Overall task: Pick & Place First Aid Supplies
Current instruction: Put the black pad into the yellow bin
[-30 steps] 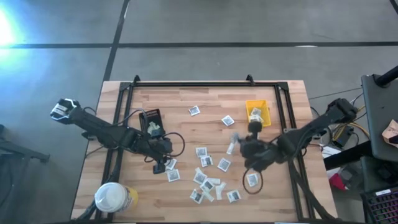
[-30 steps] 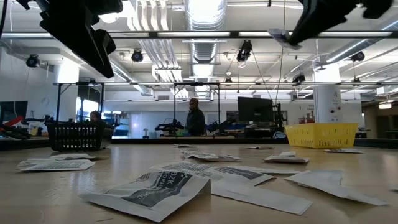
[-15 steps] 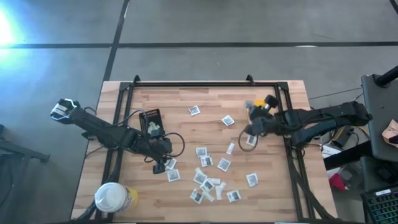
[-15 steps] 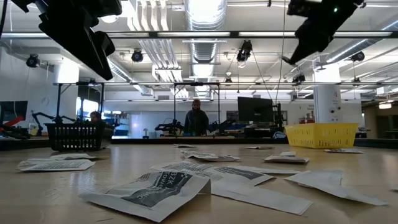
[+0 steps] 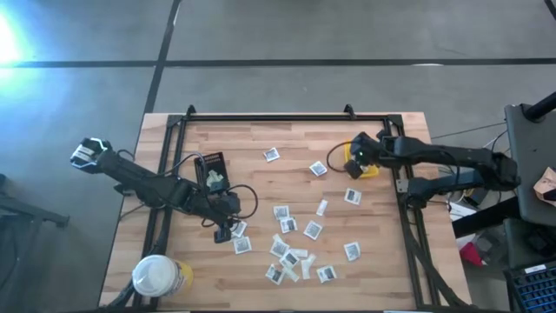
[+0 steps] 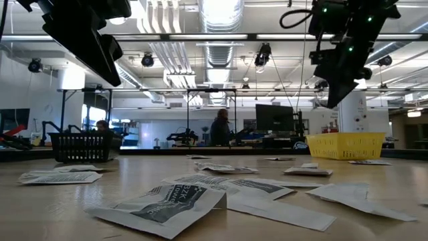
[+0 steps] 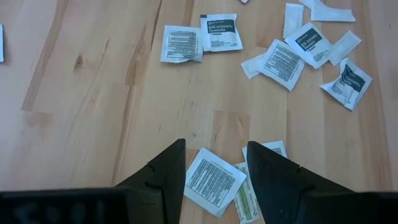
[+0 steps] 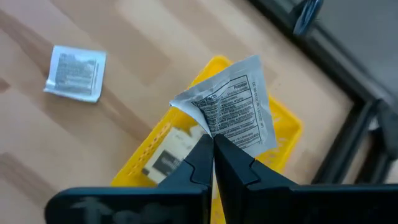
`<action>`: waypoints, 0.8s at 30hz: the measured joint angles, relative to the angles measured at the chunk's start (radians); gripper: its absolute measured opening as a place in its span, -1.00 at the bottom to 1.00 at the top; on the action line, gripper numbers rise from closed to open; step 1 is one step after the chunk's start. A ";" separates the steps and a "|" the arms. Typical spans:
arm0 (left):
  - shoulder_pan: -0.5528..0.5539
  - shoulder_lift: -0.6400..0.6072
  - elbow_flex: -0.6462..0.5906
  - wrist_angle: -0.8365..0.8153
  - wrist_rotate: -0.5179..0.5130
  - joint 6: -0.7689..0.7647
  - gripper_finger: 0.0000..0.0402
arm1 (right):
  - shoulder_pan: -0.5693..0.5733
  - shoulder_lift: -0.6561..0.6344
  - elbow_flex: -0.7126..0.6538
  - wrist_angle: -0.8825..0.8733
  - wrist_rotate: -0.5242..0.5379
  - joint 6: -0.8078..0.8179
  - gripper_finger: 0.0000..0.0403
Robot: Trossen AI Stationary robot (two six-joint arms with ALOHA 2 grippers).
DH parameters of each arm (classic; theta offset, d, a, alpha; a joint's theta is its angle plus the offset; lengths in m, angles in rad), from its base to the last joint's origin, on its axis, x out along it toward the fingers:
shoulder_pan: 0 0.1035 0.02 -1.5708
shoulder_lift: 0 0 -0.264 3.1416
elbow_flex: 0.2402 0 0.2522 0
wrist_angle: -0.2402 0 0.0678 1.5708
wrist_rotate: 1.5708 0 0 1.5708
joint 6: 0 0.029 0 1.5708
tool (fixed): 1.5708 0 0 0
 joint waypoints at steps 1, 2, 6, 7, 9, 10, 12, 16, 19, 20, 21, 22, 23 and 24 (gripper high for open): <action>0.000 0.000 0.000 0.000 0.000 0.000 -0.19 | -0.016 0.006 0.000 0.001 -0.025 -0.006 -0.96; 0.000 0.000 0.000 0.000 0.000 0.000 -0.19 | -0.030 0.011 0.000 0.001 -0.048 -0.013 -0.96; 0.000 0.000 0.000 0.000 0.000 0.000 -0.19 | -0.075 0.033 0.000 -0.001 -0.135 -0.023 -0.96; 0.000 0.000 0.000 0.000 0.000 0.000 -0.19 | -0.085 0.038 0.000 0.000 -0.155 -0.030 -0.96; 0.000 0.000 0.000 0.000 0.000 0.006 -0.19 | -0.098 0.050 0.000 -0.001 -0.186 -0.035 -0.96; 0.000 0.000 0.000 0.000 0.000 0.009 -0.19 | -0.104 0.056 0.000 -0.002 -0.198 -0.037 -0.96; 0.000 0.000 0.000 0.000 0.000 0.011 -0.19 | -0.114 0.070 0.000 -0.003 -0.223 -0.038 -0.96; 0.000 0.000 0.000 0.000 0.000 0.012 -0.19 | -0.129 0.107 0.000 -0.011 -0.257 -0.045 -0.96; 0.000 0.000 0.000 0.000 0.000 0.012 -0.19 | -0.129 0.140 0.000 -0.032 -0.259 -0.059 -0.96; 0.000 0.000 0.000 0.000 0.000 0.012 -0.19 | -0.129 0.151 0.000 -0.039 -0.261 -0.067 -0.96; 0.000 0.000 0.000 0.000 0.000 0.012 -0.19 | -0.129 0.162 0.000 -0.049 -0.261 -0.071 -0.96; 0.000 0.000 0.000 0.000 0.000 0.012 -0.19 | -0.129 0.174 0.000 -0.058 -0.261 -0.076 -0.96; 0.000 0.000 0.000 0.000 0.000 0.012 -0.19 | -0.129 0.185 0.000 -0.064 -0.260 -0.083 -0.96; 0.000 0.000 0.000 0.000 0.000 0.013 -0.19 | -0.129 0.195 0.000 -0.065 -0.260 -0.090 -0.96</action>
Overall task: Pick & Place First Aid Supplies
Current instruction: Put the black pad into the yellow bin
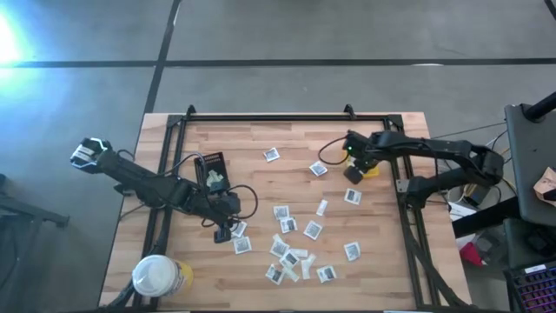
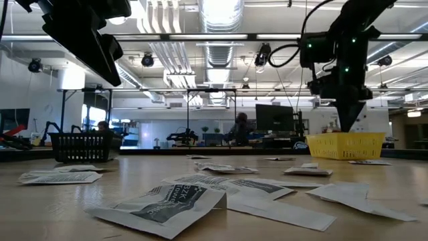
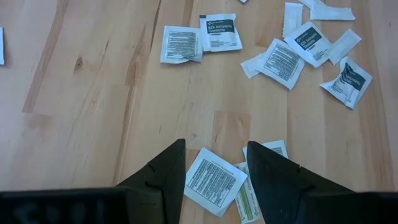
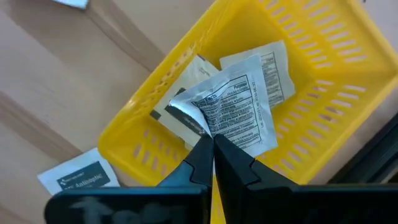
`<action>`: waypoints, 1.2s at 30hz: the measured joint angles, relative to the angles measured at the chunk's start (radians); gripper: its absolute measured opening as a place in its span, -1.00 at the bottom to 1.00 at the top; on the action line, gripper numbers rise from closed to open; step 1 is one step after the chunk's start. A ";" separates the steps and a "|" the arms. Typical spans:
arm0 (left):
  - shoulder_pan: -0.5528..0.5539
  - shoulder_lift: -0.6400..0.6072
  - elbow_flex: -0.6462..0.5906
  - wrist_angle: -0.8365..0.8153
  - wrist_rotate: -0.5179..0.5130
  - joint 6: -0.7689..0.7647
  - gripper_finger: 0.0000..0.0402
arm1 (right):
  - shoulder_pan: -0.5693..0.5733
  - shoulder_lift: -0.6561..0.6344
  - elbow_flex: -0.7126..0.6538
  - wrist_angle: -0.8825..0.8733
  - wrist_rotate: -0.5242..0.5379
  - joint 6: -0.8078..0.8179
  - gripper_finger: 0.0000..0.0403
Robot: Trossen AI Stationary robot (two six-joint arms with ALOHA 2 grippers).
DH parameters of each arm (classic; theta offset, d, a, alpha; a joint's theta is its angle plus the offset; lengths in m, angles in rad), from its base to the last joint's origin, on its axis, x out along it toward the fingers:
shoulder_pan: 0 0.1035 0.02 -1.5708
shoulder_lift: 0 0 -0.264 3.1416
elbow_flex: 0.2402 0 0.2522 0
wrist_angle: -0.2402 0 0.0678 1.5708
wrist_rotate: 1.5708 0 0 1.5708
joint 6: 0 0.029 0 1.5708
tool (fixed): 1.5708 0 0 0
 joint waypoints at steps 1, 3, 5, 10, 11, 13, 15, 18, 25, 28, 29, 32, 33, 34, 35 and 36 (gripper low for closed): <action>0.000 0.000 0.000 0.000 0.000 0.000 -0.19 | 0.000 0.008 0.000 0.000 0.000 -0.003 -0.95; 0.000 0.000 0.000 0.000 0.000 0.000 -0.19 | 0.000 0.022 0.000 -0.001 0.000 -0.004 -0.93; 0.000 0.000 0.000 0.000 0.000 0.000 -0.19 | 0.000 0.031 0.000 -0.001 0.000 -0.004 -0.87; 0.000 0.000 0.001 0.000 0.000 -0.006 -0.19 | 0.000 0.038 0.000 -0.001 0.000 -0.004 -0.66; 0.000 0.000 0.001 0.000 0.000 -0.010 -0.19 | 0.000 0.035 0.000 -0.001 0.000 -0.004 -0.62; 0.000 0.000 0.001 0.000 0.000 -0.022 -0.19 | 0.000 0.023 0.000 -0.002 0.000 -0.004 -0.53; 0.001 0.000 0.001 0.000 0.000 -0.030 -0.19 | 0.000 0.003 0.000 -0.010 0.000 -0.004 -0.45; 0.001 0.000 0.001 0.001 0.000 -0.030 -0.19 | 0.001 -0.034 0.000 -0.018 -0.001 -0.004 -0.37; 0.002 0.000 0.001 0.002 0.000 -0.053 -0.19 | 0.004 -0.148 0.000 -0.016 -0.114 0.011 -0.30; 0.003 0.000 0.001 0.002 0.000 -0.084 -0.19 | 0.010 -0.194 0.000 -0.015 -0.150 0.056 -0.33; 0.003 0.000 0.001 0.002 0.000 -0.103 -0.19 | 0.016 -0.210 0.000 -0.015 -0.155 0.065 -0.34; 0.003 0.000 0.001 0.001 0.000 -0.183 -0.19 | 0.045 -0.253 0.000 -0.014 -0.160 0.092 -0.37; 0.003 0.000 0.001 -0.003 0.001 -0.216 -0.19 | 0.057 -0.266 0.000 -0.014 -0.160 0.106 -0.38; 0.003 0.000 0.001 -0.010 0.004 -0.253 -0.19 | 0.069 -0.278 0.000 -0.012 -0.159 0.119 -0.39; 0.003 0.000 0.001 -0.020 0.007 -0.293 -0.19 | 0.082 -0.290 0.000 -0.012 -0.160 0.132 -0.40; 0.003 0.000 0.001 -0.031 0.008 -0.338 -0.19 | 0.096 -0.300 0.000 -0.012 -0.159 0.145 -0.41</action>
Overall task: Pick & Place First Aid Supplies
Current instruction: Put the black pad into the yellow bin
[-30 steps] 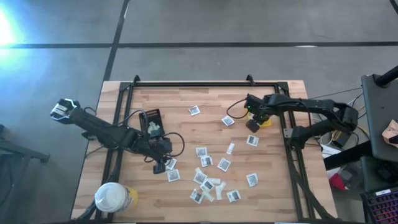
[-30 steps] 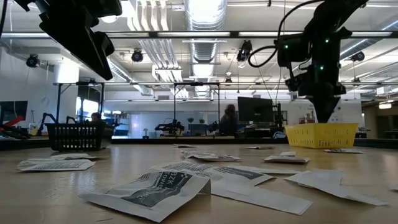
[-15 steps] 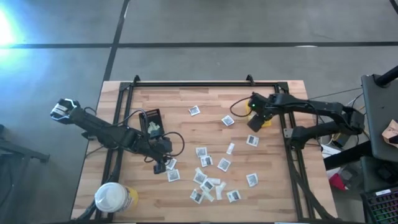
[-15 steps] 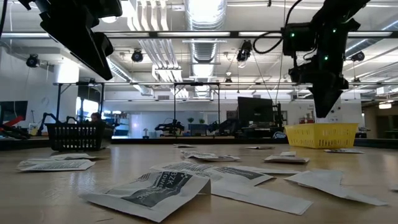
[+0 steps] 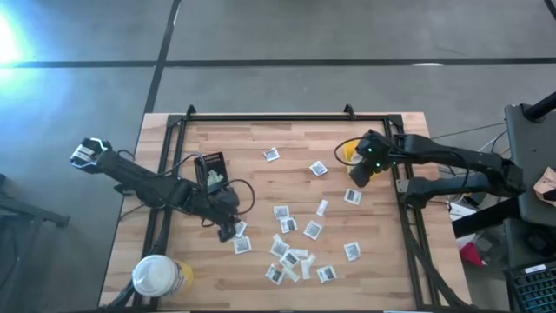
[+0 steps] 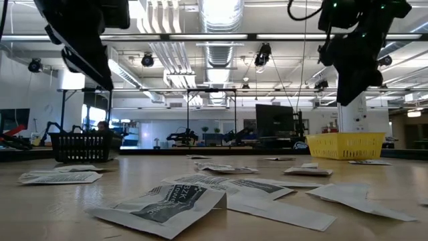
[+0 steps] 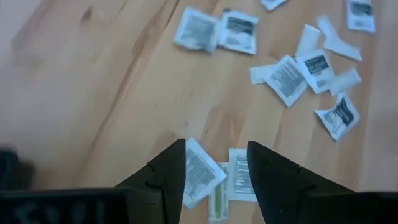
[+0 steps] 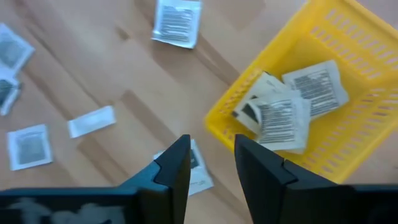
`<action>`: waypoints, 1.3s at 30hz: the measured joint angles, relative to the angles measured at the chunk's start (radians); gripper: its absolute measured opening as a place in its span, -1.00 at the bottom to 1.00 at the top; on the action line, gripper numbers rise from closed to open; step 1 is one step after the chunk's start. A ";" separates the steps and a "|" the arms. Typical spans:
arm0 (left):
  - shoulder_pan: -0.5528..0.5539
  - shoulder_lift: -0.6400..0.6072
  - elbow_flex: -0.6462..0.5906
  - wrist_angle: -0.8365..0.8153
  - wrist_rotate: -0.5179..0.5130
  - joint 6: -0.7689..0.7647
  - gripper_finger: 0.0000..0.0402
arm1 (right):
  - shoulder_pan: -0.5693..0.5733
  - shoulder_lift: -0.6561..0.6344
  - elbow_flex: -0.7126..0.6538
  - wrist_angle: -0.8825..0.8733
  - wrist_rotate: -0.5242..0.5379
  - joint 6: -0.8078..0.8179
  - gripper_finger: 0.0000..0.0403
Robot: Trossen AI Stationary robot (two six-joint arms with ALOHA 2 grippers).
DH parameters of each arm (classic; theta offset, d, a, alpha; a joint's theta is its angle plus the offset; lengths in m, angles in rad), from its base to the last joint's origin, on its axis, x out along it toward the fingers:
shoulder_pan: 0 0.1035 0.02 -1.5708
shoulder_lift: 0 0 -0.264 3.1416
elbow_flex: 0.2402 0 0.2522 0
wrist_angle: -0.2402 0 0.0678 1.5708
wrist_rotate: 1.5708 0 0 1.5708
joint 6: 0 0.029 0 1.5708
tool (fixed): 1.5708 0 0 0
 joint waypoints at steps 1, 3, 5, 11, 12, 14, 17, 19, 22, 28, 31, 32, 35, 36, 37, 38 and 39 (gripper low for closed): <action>0.000 0.000 0.000 -0.012 0.000 -0.047 -0.19 | 0.015 -0.008 0.000 0.000 0.000 0.015 -0.42; -0.001 0.000 0.000 -0.039 0.002 -0.133 -0.19 | 0.048 -0.022 0.000 0.005 0.000 0.037 -0.43; -0.002 0.000 0.000 -0.053 0.012 -0.192 -0.19 | 0.080 -0.033 0.000 0.012 0.000 0.041 -0.45; -0.005 0.000 -0.033 -0.058 0.034 -0.348 -0.19 | 0.158 -0.037 0.000 0.095 0.003 0.043 -0.50; -0.005 0.000 -0.046 -0.056 0.052 -0.375 -0.19 | 0.167 -0.037 0.000 0.110 0.003 0.043 -0.50; -0.007 0.000 -0.070 -0.051 0.080 -0.421 -0.19 | 0.186 -0.034 0.000 0.142 0.003 0.043 -0.52; -0.008 0.001 -0.096 -0.047 0.107 -0.469 -0.19 | 0.201 -0.029 0.000 0.160 0.003 0.042 -0.55; -0.008 0.001 -0.100 -0.041 0.126 -0.490 -0.19 | 0.203 -0.025 0.000 0.167 0.004 0.041 -0.56; -0.008 0.001 -0.095 -0.034 0.160 -0.507 -0.19 | 0.203 -0.024 0.000 0.165 0.005 0.039 -0.59; -0.008 0.001 -0.041 -0.031 0.202 -0.510 -0.19 | 0.203 -0.024 0.000 0.165 0.006 0.034 -0.62; -0.008 0.001 -0.015 -0.030 0.203 -0.509 -0.19 | 0.203 -0.023 0.000 0.165 0.006 0.031 -0.64; -0.008 0.001 -0.009 -0.030 0.203 -0.509 -0.19 | 0.203 -0.023 0.000 0.165 0.006 0.030 -0.64; -0.003 0.001 0.006 -0.036 0.203 -0.509 -0.19 | 0.203 -0.023 0.000 0.165 0.006 0.030 -0.63; 0.000 0.001 0.013 -0.035 0.203 -0.509 -0.19 | 0.203 -0.023 0.000 0.165 0.006 0.031 -0.62; 0.002 0.001 0.021 -0.034 0.203 -0.507 -0.19 | 0.203 -0.023 0.000 0.165 0.006 0.030 -0.61; 0.005 0.001 0.029 -0.035 0.203 -0.503 -0.19 | 0.203 -0.023 0.000 0.164 0.006 0.031 -0.60; 0.008 0.001 0.038 -0.036 0.204 -0.496 -0.20 | 0.203 -0.023 0.000 0.164 0.006 0.031 -0.60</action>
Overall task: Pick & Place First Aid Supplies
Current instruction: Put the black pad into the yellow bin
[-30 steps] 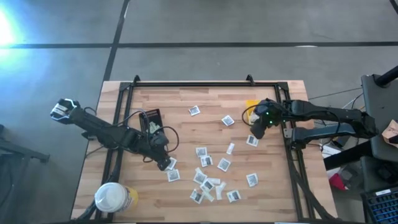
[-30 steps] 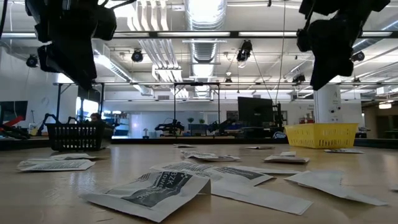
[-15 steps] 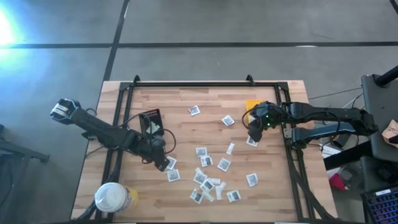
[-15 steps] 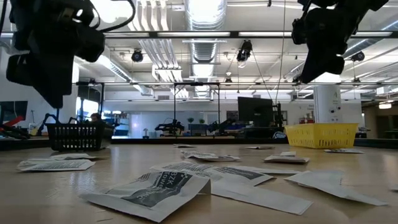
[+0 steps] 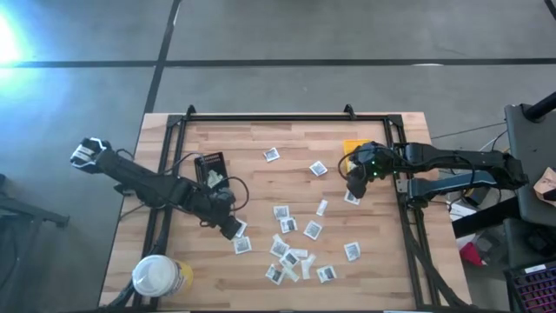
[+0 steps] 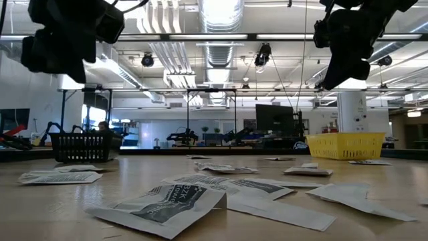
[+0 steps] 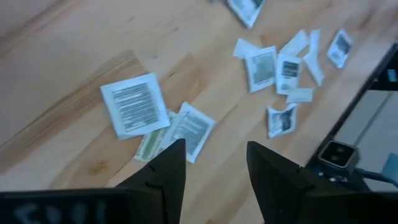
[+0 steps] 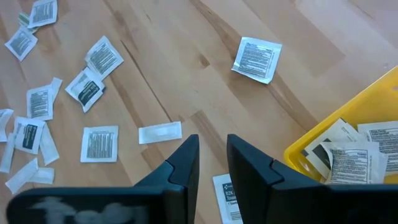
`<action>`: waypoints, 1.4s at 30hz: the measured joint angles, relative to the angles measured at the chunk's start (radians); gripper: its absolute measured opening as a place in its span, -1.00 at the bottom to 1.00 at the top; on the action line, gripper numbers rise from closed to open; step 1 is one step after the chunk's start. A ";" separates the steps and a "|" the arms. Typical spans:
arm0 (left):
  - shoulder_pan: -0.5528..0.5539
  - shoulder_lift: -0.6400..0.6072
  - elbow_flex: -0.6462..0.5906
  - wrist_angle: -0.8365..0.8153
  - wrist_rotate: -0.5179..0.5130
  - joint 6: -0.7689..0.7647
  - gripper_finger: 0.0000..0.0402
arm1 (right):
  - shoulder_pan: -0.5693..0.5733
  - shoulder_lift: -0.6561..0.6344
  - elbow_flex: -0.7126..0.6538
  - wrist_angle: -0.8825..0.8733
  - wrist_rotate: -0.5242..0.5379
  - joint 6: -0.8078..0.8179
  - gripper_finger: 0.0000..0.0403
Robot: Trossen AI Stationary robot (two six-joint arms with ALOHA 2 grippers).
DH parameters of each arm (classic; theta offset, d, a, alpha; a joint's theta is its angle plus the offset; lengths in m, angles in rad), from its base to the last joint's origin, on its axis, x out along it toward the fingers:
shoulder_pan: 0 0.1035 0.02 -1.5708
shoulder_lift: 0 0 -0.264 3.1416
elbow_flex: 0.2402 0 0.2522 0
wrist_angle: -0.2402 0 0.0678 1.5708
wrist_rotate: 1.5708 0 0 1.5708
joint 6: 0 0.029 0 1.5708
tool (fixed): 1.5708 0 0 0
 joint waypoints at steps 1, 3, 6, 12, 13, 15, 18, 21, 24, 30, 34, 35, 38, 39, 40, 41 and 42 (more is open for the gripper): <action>0.001 0.000 0.012 0.000 0.004 0.011 -0.21 | 0.000 0.000 0.000 0.000 0.000 0.000 -0.59; 0.006 0.000 0.039 0.002 0.020 0.029 -0.22 | 0.000 0.000 0.000 0.000 0.000 0.000 -0.58; 0.010 0.000 0.079 0.001 0.022 0.073 -0.24 | 0.000 0.000 0.000 0.000 0.000 0.000 -0.57; 0.019 0.000 0.143 0.004 0.008 0.202 -0.27 | 0.000 0.000 0.000 0.000 -0.001 0.000 -0.63; 0.020 0.000 0.148 0.011 0.002 0.240 -0.27 | 0.000 0.000 0.000 0.000 -0.001 0.000 -0.64; 0.027 -0.001 0.149 0.031 -0.002 0.308 -0.27 | 0.000 0.000 0.000 0.000 -0.001 0.001 -0.66; 0.043 0.001 0.143 0.085 0.013 0.398 -0.27 | 0.000 0.000 0.000 0.000 -0.003 0.004 -0.67; 0.054 0.006 0.143 0.141 -0.013 0.468 -0.27 | 0.000 0.000 0.000 0.000 -0.003 0.008 -0.68; 0.067 0.006 0.143 0.186 0.003 0.562 -0.27 | 0.000 0.000 0.000 0.000 -0.003 0.010 -0.67; 0.087 0.020 0.183 0.175 0.004 0.595 -0.27 | 0.000 0.000 0.000 0.000 -0.003 0.011 -0.62; 0.093 0.082 0.284 0.023 0.001 0.597 -0.27 | 0.000 0.000 0.000 0.001 -0.002 0.011 -0.60; 0.093 0.107 0.319 -0.031 -0.002 0.598 -0.27 | 0.000 0.000 0.000 0.001 -0.002 0.011 -0.61; 0.095 0.193 0.428 -0.200 -0.024 0.595 -0.27 | 0.000 0.000 0.000 0.001 -0.002 0.011 -0.63; 0.095 0.224 0.461 -0.261 -0.031 0.587 -0.27 | 0.000 0.000 0.000 0.001 -0.002 0.011 -0.64; 0.095 0.256 0.492 -0.323 -0.040 0.579 -0.27 | 0.000 0.000 0.000 0.002 -0.002 0.011 -0.65; 0.096 0.286 0.518 -0.378 -0.048 0.570 -0.27 | 0.000 0.000 0.000 0.002 -0.002 0.011 -0.66; 0.096 0.313 0.538 -0.416 -0.050 0.563 -0.27 | 0.000 0.000 0.000 0.002 -0.002 0.011 -0.67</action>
